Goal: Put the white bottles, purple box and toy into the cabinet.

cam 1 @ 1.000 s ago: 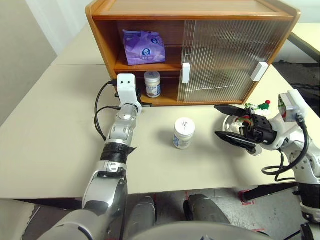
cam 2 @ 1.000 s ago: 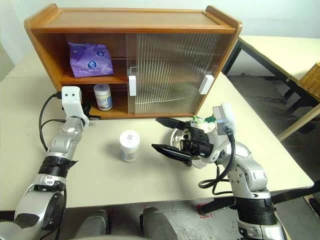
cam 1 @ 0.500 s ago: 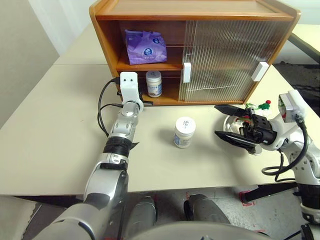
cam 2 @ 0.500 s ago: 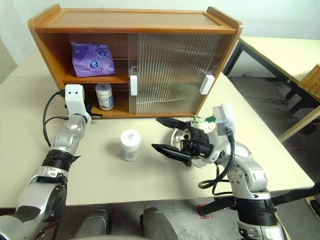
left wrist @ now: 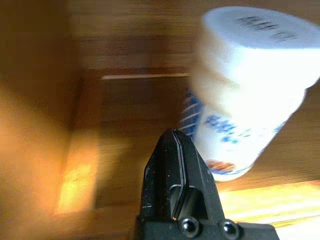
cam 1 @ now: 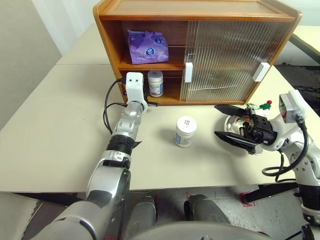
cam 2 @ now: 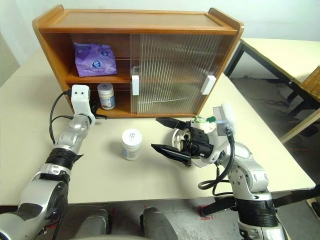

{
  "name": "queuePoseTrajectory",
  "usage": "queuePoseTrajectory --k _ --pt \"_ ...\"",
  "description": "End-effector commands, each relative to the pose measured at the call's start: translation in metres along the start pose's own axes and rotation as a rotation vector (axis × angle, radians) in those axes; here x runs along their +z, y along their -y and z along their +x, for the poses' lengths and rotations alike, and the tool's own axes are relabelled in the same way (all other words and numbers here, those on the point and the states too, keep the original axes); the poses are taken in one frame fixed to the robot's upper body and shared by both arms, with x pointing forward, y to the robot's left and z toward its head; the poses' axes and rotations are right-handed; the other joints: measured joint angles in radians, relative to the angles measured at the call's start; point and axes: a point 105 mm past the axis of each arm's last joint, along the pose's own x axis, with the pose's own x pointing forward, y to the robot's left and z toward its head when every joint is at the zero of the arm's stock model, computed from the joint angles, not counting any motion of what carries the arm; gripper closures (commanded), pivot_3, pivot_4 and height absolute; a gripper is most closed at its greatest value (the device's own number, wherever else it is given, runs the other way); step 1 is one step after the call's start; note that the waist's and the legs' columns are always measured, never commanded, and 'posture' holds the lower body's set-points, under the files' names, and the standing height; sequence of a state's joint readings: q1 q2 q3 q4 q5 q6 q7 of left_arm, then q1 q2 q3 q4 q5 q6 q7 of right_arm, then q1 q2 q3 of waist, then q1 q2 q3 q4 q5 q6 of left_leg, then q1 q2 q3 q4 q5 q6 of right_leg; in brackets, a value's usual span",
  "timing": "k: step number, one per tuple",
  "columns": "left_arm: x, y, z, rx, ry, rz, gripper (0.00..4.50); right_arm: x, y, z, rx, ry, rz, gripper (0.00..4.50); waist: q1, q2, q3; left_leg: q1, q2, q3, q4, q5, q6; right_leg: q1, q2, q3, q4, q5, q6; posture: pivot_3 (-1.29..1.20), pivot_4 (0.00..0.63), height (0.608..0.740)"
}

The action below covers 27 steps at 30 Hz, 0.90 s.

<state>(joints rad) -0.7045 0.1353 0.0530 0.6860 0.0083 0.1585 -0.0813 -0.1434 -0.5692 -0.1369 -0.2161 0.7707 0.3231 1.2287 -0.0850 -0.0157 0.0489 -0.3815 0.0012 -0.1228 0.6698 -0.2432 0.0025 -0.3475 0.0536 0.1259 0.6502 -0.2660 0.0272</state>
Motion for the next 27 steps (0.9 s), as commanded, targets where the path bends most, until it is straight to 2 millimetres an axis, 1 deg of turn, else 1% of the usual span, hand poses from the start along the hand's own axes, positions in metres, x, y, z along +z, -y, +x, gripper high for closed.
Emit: queuePoseTrajectory --k 1,27 --pt "0.004 0.009 0.003 -0.035 0.010 0.016 4.47 0.002 0.000 -0.003 -0.008 -0.013 -0.020 0.00 -0.004 0.000 0.000 0.000 0.000 0.000 0.000 0.000 0.000 0.000 0.000 0.000 0.000 0.000 0.000 -0.20 0.037 0.740" --pt "0.005 0.032 0.009 -0.165 0.019 0.039 4.47 0.004 -0.004 -0.005 -0.021 -0.022 -0.020 0.00 -0.019 0.000 0.000 -0.001 0.000 0.000 -0.002 -0.002 0.000 0.000 0.000 0.000 -0.001 -0.004 0.003 -0.22 0.039 0.740"
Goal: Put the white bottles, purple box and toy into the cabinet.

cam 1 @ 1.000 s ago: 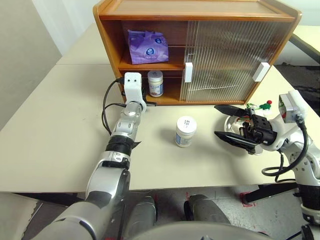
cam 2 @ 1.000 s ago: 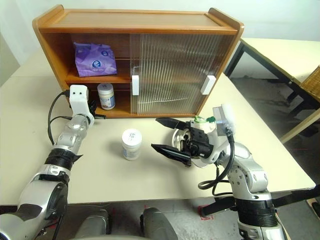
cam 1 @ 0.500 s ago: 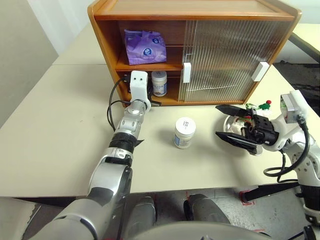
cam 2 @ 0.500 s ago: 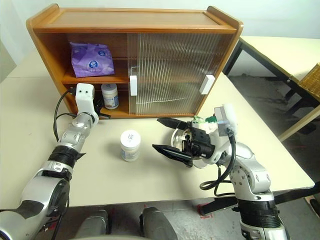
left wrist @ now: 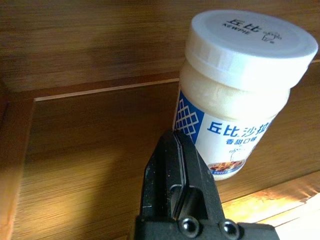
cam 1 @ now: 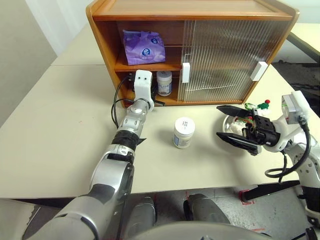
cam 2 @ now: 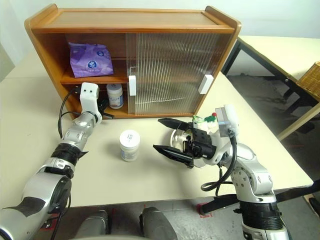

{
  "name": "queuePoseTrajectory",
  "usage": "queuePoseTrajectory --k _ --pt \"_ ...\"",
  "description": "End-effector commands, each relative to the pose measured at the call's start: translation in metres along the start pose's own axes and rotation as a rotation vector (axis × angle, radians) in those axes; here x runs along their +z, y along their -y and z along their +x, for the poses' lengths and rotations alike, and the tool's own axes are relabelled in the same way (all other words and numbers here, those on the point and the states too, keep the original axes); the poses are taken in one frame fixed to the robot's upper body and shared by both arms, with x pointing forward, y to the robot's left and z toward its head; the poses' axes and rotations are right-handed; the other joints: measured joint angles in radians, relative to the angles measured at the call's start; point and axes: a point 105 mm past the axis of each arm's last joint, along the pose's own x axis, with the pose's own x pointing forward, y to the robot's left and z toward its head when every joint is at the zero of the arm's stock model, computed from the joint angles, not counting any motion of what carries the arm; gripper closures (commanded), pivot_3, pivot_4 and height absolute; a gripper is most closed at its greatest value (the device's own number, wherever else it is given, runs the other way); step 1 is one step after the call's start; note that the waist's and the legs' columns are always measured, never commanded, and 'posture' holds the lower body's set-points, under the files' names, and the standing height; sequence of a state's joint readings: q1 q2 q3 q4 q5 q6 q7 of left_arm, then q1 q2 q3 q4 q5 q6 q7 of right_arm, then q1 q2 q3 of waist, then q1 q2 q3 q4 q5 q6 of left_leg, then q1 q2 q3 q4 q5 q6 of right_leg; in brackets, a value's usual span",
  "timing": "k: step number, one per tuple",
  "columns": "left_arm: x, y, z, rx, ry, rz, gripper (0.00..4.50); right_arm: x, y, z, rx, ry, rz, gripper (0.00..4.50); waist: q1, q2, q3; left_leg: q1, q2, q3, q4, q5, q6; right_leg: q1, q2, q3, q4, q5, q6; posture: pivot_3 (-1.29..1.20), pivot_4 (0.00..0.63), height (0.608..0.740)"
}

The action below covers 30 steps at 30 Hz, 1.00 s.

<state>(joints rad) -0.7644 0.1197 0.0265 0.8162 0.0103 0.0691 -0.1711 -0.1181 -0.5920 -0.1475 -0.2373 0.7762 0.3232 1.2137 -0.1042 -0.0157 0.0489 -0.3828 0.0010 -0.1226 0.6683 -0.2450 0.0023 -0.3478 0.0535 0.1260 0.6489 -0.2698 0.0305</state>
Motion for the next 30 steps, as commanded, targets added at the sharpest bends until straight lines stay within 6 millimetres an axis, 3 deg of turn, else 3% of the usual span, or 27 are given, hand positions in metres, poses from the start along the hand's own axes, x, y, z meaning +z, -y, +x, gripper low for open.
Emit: queuePoseTrajectory --k 1,30 --pt "0.004 0.011 0.004 -0.048 0.004 0.020 4.47 0.004 -0.002 -0.001 -0.003 -0.002 -0.015 0.00 0.000 0.000 0.000 0.000 0.000 0.000 0.000 0.000 0.000 0.000 0.000 0.000 0.000 0.000 0.000 -0.22 0.039 0.740" --pt "0.002 0.024 0.007 -0.134 -0.003 0.007 4.47 0.001 -0.003 0.000 -0.019 -0.004 -0.010 0.00 -0.020 0.000 0.000 -0.001 0.000 0.000 0.000 0.000 0.000 0.000 0.000 0.000 0.000 -0.001 0.001 -0.24 0.046 0.740"
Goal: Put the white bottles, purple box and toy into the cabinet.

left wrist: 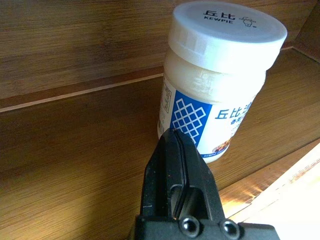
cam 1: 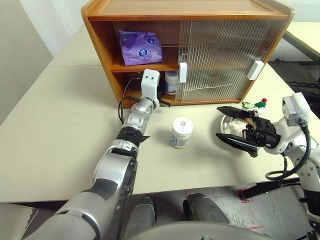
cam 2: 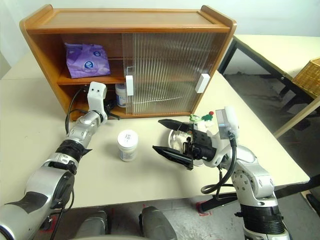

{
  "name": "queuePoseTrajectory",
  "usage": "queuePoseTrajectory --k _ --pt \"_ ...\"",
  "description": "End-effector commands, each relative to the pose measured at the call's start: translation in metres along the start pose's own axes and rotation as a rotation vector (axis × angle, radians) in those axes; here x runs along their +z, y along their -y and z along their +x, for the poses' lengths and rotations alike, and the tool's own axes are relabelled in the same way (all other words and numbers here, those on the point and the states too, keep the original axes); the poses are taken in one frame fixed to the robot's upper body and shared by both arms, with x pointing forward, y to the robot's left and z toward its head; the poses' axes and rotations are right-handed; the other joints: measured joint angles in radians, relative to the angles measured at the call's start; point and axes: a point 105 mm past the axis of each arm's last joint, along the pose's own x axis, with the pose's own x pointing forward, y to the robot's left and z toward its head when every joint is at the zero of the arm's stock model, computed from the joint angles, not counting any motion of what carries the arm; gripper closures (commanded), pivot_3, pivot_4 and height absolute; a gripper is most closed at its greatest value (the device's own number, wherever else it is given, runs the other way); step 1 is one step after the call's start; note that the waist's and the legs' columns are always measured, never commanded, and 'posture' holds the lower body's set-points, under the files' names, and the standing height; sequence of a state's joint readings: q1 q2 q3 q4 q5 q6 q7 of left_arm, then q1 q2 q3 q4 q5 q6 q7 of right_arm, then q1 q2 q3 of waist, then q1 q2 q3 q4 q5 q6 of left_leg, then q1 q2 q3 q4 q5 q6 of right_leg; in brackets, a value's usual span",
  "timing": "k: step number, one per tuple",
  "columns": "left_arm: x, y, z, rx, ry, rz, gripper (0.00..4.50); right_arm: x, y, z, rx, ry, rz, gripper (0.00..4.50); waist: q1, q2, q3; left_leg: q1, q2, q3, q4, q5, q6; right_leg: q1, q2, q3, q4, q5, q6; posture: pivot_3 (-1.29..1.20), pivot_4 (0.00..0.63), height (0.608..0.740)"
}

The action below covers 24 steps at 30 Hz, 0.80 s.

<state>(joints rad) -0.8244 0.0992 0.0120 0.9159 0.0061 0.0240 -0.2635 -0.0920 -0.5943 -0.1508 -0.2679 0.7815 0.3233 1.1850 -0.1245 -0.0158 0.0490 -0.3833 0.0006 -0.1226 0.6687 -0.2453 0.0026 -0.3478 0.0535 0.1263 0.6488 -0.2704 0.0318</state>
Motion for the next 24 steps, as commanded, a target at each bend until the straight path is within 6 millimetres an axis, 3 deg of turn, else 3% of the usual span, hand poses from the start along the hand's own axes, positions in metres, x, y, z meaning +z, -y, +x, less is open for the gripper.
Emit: queuePoseTrajectory --k 1,3,7,13,17,24 --pt "-0.004 -0.001 -0.002 0.001 -0.010 0.008 4.47 0.001 0.000 0.000 0.001 -0.002 -0.009 0.00 0.000 0.000 0.000 0.000 0.000 0.000 0.000 0.000 0.000 0.000 0.000 0.000 0.000 0.000 0.000 -0.24 0.046 0.740" --pt "-0.009 -0.010 -0.007 0.031 -0.020 0.003 4.47 0.000 -0.001 0.000 0.000 -0.001 -0.007 0.00 -0.004 0.000 0.000 0.000 0.000 0.000 0.000 0.000 0.000 0.000 0.000 0.000 0.000 0.000 0.000 -0.24 0.046 0.740" --pt "-0.016 -0.017 -0.022 0.017 -0.010 -0.017 3.67 -0.001 0.000 0.000 -0.001 0.001 -0.004 0.00 -0.015 0.000 0.000 0.000 0.000 0.000 -0.001 0.000 0.000 -0.001 0.000 0.000 0.000 -0.001 0.000 -0.23 0.048 0.740" --pt "-0.027 -0.004 -0.055 -0.212 -0.024 -0.097 1.57 -0.005 -0.001 0.000 0.015 -0.007 0.006 0.00 -0.014 0.000 0.000 -0.001 0.000 0.000 -0.002 -0.001 -0.001 -0.002 0.000 0.000 0.000 -0.001 -0.001 -0.21 0.051 0.740" --pt "-0.016 0.012 -0.083 -0.415 0.042 -0.078 0.18 -0.007 -0.001 0.000 0.026 -0.010 0.010 0.00 -0.008 0.000 0.000 -0.002 0.000 0.000 -0.003 -0.001 -0.002 -0.002 0.000 0.000 0.000 -0.002 -0.002 -0.20 0.049 0.740" --pt "-0.026 0.019 -0.124 -0.666 -0.001 0.028 0.04 -0.008 0.000 0.000 0.035 -0.012 0.008 0.00 0.009 0.001 -0.001 -0.001 0.003 -0.003 -0.004 -0.003 -0.004 -0.004 0.000 0.000 0.001 0.000 -0.010 -0.20 0.044 0.740"
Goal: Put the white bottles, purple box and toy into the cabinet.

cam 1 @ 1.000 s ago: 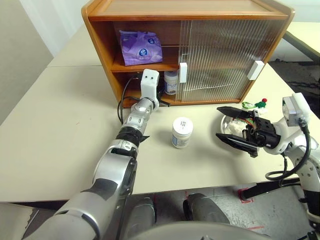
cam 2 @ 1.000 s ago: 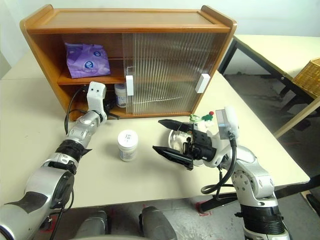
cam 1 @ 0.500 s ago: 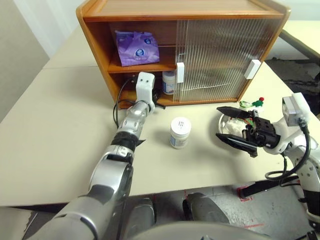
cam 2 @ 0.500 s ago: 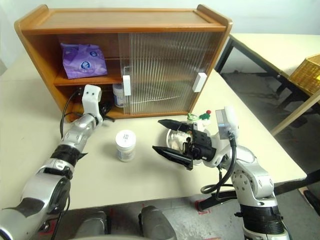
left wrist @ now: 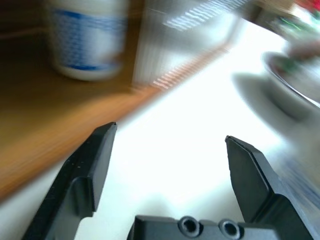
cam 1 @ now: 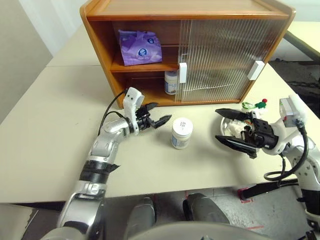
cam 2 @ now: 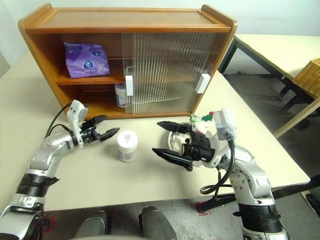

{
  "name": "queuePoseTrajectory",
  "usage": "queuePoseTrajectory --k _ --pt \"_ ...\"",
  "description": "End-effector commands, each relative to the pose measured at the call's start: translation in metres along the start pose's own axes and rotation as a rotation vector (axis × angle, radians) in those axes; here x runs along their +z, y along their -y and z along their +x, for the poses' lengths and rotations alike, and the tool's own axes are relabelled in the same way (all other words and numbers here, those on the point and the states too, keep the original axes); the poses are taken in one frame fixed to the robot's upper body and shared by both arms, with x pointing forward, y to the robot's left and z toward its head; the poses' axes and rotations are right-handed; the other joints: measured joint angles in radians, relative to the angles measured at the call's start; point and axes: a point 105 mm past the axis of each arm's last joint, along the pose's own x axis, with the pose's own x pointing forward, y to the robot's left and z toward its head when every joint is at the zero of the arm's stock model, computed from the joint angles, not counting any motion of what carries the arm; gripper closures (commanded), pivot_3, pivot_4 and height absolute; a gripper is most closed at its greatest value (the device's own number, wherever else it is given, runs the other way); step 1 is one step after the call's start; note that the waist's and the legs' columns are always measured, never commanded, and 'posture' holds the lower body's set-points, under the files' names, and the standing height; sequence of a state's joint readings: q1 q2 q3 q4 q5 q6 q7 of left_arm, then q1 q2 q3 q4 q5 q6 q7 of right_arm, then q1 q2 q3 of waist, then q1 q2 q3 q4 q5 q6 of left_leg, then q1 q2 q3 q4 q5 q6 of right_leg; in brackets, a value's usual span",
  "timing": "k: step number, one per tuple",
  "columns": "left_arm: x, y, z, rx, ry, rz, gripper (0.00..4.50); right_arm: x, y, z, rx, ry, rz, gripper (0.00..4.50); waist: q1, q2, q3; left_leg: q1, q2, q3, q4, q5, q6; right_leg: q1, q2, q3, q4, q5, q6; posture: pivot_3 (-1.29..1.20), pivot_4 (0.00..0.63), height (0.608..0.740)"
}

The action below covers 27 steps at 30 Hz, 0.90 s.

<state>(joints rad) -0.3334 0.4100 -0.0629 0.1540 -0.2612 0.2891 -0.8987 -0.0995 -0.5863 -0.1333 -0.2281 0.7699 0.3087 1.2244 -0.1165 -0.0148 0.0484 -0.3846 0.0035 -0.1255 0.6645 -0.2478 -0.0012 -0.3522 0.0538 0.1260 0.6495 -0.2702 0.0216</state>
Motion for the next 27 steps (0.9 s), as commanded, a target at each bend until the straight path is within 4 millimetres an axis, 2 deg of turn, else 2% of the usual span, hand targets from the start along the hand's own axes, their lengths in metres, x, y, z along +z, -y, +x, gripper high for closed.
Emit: queuePoseTrajectory --k 1,5,9,19,27 --pt "-0.003 0.013 -0.011 -0.112 -0.008 0.035 0.04 -0.001 0.000 0.001 0.010 -0.011 -0.012 0.00 0.002 0.000 0.000 0.000 0.001 -0.001 -0.001 0.000 0.000 -0.001 0.000 0.000 0.000 0.003 -0.005 -0.20 0.043 0.740" --pt "-0.018 0.014 -0.027 -0.173 -0.089 0.068 0.04 0.000 0.001 0.000 0.009 -0.014 -0.016 0.00 0.005 0.001 -0.001 -0.002 0.004 -0.006 -0.002 -0.001 -0.001 -0.005 0.000 0.003 0.000 0.004 -0.012 -0.20 0.043 0.740" --pt "-0.021 0.022 -0.032 -0.254 -0.091 0.067 0.04 0.000 0.001 -0.001 0.009 -0.017 -0.016 0.00 0.007 0.002 -0.002 -0.003 0.006 -0.008 -0.004 -0.001 -0.002 -0.007 0.000 0.003 0.000 0.004 -0.015 -0.20 0.046 0.740" --pt "-0.033 0.048 -0.008 -0.381 -0.084 0.067 0.04 -0.001 0.000 0.000 0.002 -0.019 -0.015 0.00 0.008 0.003 -0.002 -0.007 0.008 -0.009 -0.004 -0.001 -0.002 -0.010 -0.005 0.003 0.000 0.004 -0.014 -0.21 0.050 0.740" --pt "-0.038 0.050 0.010 -0.373 -0.089 0.066 0.04 -0.001 0.000 -0.002 -0.005 -0.025 -0.019 0.00 0.007 0.003 -0.002 -0.006 0.007 -0.009 -0.004 -0.001 -0.002 -0.009 -0.005 0.003 0.000 0.003 -0.012 -0.22 0.049 0.740"
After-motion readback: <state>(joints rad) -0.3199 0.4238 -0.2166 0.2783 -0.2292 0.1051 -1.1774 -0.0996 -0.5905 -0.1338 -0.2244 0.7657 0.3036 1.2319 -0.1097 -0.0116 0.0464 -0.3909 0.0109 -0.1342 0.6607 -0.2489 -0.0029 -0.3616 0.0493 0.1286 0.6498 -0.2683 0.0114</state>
